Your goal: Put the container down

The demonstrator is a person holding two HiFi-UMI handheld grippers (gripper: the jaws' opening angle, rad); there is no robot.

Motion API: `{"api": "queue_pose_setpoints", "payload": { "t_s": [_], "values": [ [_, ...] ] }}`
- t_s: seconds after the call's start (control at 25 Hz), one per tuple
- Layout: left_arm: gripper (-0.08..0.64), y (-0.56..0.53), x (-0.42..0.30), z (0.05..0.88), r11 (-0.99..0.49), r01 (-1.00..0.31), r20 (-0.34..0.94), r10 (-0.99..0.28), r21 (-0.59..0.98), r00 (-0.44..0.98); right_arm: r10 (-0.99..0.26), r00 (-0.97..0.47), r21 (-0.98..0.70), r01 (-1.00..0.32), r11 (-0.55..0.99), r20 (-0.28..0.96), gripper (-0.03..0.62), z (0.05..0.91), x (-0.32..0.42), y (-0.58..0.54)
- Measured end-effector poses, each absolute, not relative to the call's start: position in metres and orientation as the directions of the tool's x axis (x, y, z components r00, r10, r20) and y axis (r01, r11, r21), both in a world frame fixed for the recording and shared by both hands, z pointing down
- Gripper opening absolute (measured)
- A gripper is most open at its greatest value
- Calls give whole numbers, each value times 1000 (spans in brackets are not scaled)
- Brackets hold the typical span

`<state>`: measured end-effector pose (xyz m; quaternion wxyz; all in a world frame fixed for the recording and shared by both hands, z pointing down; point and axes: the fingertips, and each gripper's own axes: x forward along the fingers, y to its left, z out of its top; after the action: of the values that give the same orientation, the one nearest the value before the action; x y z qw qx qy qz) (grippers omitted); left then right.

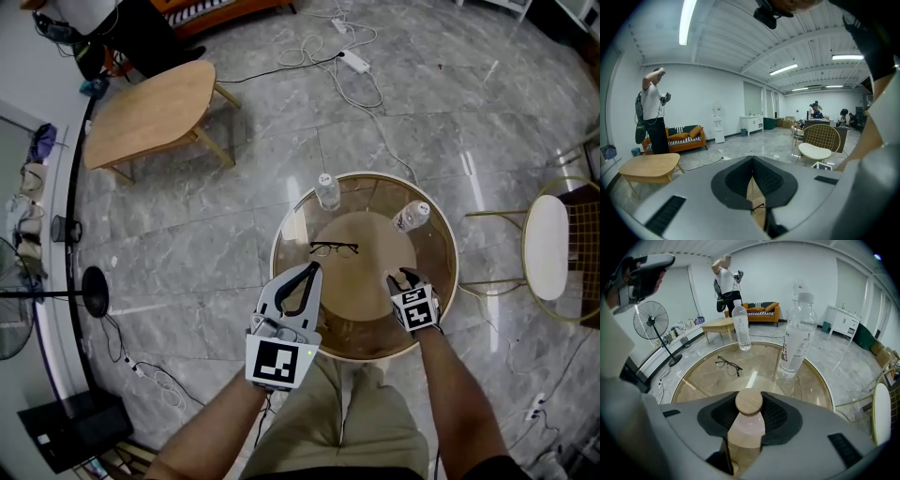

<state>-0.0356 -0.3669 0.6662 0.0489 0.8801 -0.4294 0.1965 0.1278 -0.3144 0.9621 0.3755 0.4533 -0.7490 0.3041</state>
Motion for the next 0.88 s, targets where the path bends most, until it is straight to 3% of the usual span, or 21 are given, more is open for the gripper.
{"api": "queue_pose_setpoints", "payload": {
  "t_s": [0.68,0.88],
  "values": [
    [14,-360,-41,651,-609,-788,378,-753,-90,538,-393,-277,-82,-891,446,877,153,987,127,-293],
    [14,-362,-42,648,-609,-786,376,-756,-105,535,-371,-313,-145,-898,415,874,161,985,125,-291]
  ]
}}
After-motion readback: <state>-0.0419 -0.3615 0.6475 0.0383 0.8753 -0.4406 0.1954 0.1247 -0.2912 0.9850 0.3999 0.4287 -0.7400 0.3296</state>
